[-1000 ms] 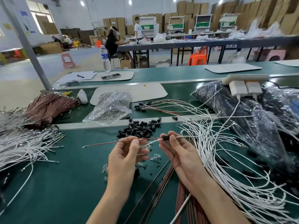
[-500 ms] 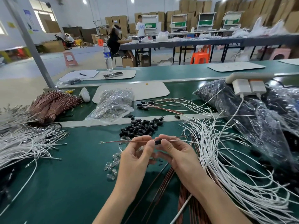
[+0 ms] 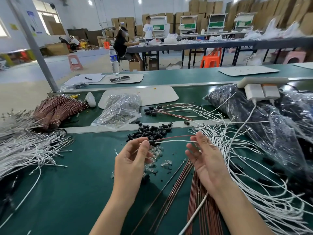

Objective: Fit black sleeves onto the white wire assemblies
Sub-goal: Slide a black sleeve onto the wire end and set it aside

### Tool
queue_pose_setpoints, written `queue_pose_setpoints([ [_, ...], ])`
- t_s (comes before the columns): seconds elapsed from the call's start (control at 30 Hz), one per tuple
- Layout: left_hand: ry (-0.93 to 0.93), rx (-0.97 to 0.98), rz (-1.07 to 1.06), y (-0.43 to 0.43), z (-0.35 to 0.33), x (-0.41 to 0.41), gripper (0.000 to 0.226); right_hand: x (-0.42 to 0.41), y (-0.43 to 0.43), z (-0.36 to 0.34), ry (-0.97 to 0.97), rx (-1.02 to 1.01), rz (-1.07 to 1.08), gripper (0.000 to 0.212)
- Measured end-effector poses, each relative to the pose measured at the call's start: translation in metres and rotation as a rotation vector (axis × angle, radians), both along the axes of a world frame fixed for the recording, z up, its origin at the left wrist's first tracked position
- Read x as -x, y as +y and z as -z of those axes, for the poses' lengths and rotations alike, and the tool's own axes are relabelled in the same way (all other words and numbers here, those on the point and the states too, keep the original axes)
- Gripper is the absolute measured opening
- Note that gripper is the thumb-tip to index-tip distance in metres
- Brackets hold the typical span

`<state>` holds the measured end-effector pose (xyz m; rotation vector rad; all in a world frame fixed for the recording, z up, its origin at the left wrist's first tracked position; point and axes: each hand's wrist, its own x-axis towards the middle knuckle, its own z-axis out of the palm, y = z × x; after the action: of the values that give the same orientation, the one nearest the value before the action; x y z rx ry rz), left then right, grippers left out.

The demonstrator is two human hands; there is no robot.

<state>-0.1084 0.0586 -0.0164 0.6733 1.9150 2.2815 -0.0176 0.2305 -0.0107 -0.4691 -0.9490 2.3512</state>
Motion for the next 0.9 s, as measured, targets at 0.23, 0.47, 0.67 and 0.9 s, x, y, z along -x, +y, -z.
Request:
queue_pose_setpoints([
  [0.23, 0.004, 0.045, 0.028, 0.005, 0.003, -0.004, 0.017, 0.004, -0.015, 0.006, 0.0, -0.154, -0.176, 0.021],
  [0.47, -0.011, 0.077, 0.023, 0.006, 0.007, -0.002, 0.018, 0.008, -0.024, 0.005, -0.058, -0.312, -0.112, 0.025],
  [0.67, -0.059, 0.045, 0.026, 0.004, 0.006, 0.001, 0.018, 0.003, -0.01, 0.0, 0.005, -0.124, -0.021, 0.023],
  [0.9, 0.05, 0.096, 0.016, 0.004, 0.006, -0.006, 0.017, 0.002, -0.01, 0.004, 0.012, -0.154, -0.152, 0.031],
])
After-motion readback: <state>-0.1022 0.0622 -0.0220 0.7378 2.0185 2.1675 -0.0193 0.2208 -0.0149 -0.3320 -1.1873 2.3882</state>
